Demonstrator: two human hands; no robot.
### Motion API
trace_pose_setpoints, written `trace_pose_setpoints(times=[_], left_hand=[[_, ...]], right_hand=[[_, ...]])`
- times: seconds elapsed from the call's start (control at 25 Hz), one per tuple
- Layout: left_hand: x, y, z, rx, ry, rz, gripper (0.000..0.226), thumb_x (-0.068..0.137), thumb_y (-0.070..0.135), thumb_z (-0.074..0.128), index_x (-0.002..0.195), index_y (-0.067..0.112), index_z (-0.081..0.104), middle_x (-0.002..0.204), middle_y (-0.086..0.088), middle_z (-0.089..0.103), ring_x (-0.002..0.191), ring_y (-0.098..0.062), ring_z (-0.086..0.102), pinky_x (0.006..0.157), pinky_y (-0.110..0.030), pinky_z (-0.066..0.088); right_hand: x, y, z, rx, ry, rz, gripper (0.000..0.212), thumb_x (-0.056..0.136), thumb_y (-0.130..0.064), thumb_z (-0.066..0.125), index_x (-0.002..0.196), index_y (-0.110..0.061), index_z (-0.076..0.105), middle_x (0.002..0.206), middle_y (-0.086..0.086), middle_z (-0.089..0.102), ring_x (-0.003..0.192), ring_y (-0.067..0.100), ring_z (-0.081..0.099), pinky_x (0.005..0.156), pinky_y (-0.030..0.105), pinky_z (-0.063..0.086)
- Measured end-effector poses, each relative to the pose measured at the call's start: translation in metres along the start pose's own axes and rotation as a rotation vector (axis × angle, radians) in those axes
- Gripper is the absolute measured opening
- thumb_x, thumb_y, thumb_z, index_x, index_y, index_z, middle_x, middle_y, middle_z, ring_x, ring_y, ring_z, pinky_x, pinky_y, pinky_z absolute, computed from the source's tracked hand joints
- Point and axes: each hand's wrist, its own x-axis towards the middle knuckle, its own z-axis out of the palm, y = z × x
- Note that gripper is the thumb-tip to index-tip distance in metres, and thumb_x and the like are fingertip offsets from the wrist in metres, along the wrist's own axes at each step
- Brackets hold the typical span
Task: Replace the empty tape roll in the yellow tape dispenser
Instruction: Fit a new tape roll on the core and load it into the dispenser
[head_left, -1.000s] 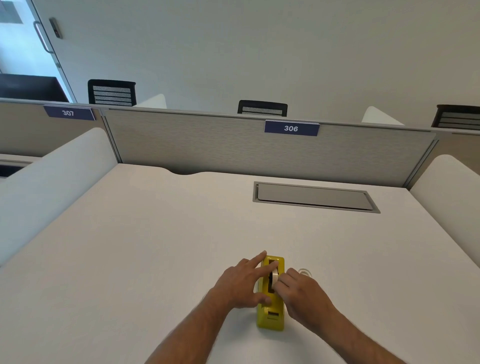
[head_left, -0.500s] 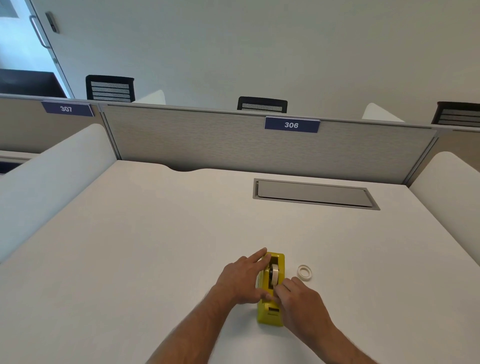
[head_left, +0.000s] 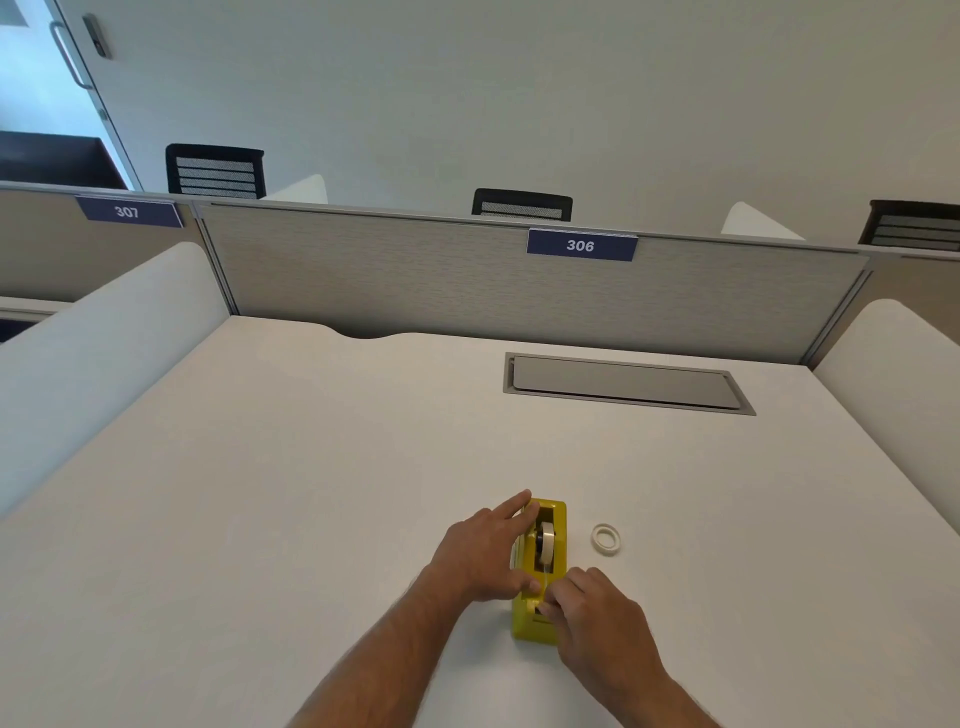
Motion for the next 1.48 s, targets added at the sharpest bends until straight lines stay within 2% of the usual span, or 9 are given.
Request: trace_pose_setpoints(times=[0.08,0.2,0.32,0.44,0.6,0.88,1.08,1.32,1.48], left_hand=[[0.0,0.0,0.0,-0.001,-0.001,-0.002,0.103,0.074,0.063,0.07,0.154,0.037,0.009,0.164,0.023,0.001,0.139,-0.021,0.039,0.104,-0.043,0.044],[0.0,0.0,0.0,-0.006,0.001,-0.005,0.103,0.074,0.063,0.069,0.154,0.038,0.009,0.163,0.025,0.001,0.138,-0.02,0.04,0.103,-0.043,0.045],[-0.001,0.0,0.0,-0.005,0.002,-0.012,0.104,0.074,0.064,0.069,0.154,0.038,0.007,0.163,0.026,0.0,0.137,-0.02,0.04,0.102,-0.042,0.046],[-0.001,0.0,0.001,-0.003,0.0,-0.016,0.105,0.074,0.064,0.069,0.154,0.038,0.007,0.163,0.025,-0.001,0.137,-0.02,0.04,0.101,-0.042,0.046],[-0.001,0.001,0.001,-0.004,-0.005,-0.024,0.104,0.074,0.063,0.069,0.154,0.038,0.006,0.162,0.027,-0.002,0.138,-0.019,0.039,0.102,-0.042,0.046],[-0.004,0.003,-0.001,0.021,-0.009,-0.038,0.103,0.075,0.065,0.068,0.154,0.036,0.008,0.163,0.025,-0.002,0.138,-0.02,0.038,0.101,-0.044,0.047],[-0.004,0.004,-0.001,0.014,-0.011,-0.041,0.104,0.076,0.064,0.068,0.154,0.036,0.006,0.163,0.026,-0.003,0.137,-0.021,0.04,0.099,-0.045,0.048],[-0.005,0.005,0.0,0.006,-0.006,-0.045,0.105,0.076,0.065,0.068,0.154,0.036,0.005,0.163,0.024,-0.004,0.137,-0.022,0.039,0.1,-0.045,0.049],[-0.007,0.004,-0.001,-0.098,-0.02,-0.041,0.103,0.078,0.06,0.07,0.155,0.034,0.005,0.163,0.023,-0.005,0.143,-0.019,0.03,0.106,-0.044,0.045]], right_hand=[[0.0,-0.003,-0.003,-0.051,-0.026,-0.009,0.012,0.09,-0.035,0.068,0.091,-0.023,0.07,0.088,-0.007,0.07,0.079,0.011,0.06,0.054,0.017,0.038],[-0.003,-0.007,-0.006,-0.107,-0.008,-0.028,0.027,0.057,-0.028,0.095,0.07,-0.023,0.072,0.067,-0.008,0.067,0.057,0.01,0.06,0.043,0.013,0.028],[-0.006,-0.01,-0.002,-0.138,0.023,-0.06,0.033,0.046,-0.022,0.097,0.067,-0.021,0.072,0.064,-0.005,0.065,0.055,0.011,0.058,0.036,0.014,0.036],[-0.014,-0.013,0.005,-0.153,0.031,-0.091,0.031,0.046,-0.023,0.096,0.067,-0.017,0.074,0.064,-0.002,0.065,0.054,0.013,0.059,0.036,0.019,0.046],[-0.017,-0.011,0.008,-0.138,0.091,-0.105,0.03,0.045,-0.013,0.092,0.067,-0.013,0.072,0.063,0.002,0.063,0.053,0.017,0.058,0.035,0.021,0.043],[-0.019,0.0,0.01,-0.103,0.114,-0.084,0.028,0.053,-0.022,0.094,0.073,-0.015,0.076,0.064,0.0,0.066,0.055,0.016,0.06,0.038,0.023,0.048],[-0.021,0.003,0.009,-0.1,0.114,-0.084,0.023,0.056,-0.019,0.093,0.07,-0.015,0.075,0.063,0.001,0.066,0.055,0.017,0.06,0.039,0.024,0.048],[-0.022,0.0,0.005,-0.047,0.078,-0.086,0.025,0.057,-0.032,0.091,0.073,-0.019,0.077,0.067,-0.004,0.07,0.057,0.012,0.061,0.044,0.019,0.05],[-0.023,0.005,-0.002,0.018,0.029,-0.059,0.025,0.063,-0.039,0.084,0.081,-0.022,0.076,0.073,-0.007,0.069,0.063,0.012,0.061,0.045,0.019,0.051]])
